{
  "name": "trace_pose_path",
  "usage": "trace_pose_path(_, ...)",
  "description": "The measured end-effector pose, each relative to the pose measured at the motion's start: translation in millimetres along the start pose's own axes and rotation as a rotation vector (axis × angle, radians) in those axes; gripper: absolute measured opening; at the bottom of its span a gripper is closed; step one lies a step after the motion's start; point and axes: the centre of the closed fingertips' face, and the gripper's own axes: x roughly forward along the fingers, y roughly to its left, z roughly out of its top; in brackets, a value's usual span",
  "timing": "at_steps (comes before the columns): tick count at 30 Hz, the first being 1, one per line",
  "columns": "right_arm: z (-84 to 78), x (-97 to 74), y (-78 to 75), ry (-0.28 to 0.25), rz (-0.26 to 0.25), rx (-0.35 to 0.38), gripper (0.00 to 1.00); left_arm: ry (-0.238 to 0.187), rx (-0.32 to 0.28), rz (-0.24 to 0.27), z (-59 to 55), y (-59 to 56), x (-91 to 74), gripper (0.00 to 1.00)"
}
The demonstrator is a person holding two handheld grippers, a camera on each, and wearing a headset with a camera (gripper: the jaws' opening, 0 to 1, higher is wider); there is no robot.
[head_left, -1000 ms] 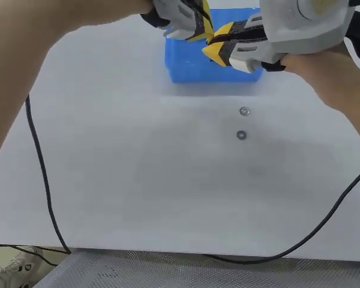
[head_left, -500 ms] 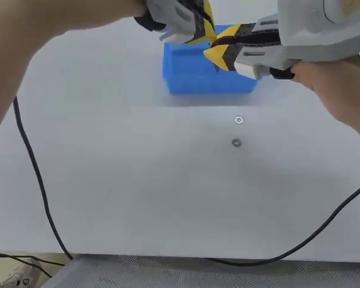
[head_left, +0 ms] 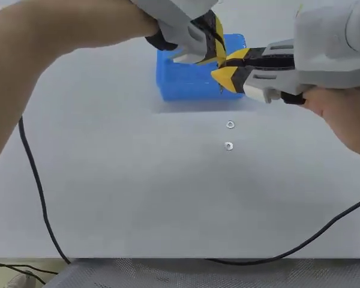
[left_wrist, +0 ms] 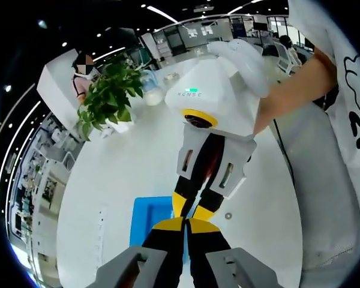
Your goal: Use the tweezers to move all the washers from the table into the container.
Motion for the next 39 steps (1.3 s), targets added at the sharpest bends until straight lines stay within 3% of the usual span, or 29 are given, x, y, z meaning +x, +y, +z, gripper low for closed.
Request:
trace_pose_path(6, -15.0, 0.8, 3.0, 0.015, 0.005, 0.047, 0.05, 0.0, -0.014, -0.036, -2.1, -8.5, 11.6, 0.0)
trace_pose_path(20, -40.7, -1.5, 9.0, 0.072, 0.014, 0.081, 0.05, -0.01, -0.05, -0.091, -4.5, -22.0, 30.1, 0.0)
trace_pose_path(29, -50.3, -3.8, 9.1, 0.077, 0.016, 0.121, 0.06, -0.029, -0.083, -0.111, -4.9, -25.7, 38.3, 0.0)
trace_pose_path(39, -54.2, -3.3, 7.6, 0.092, 0.01, 0.11, 0.06, -0.028, -0.085, -0.119, -4.0, -27.1, 42.5, 0.0)
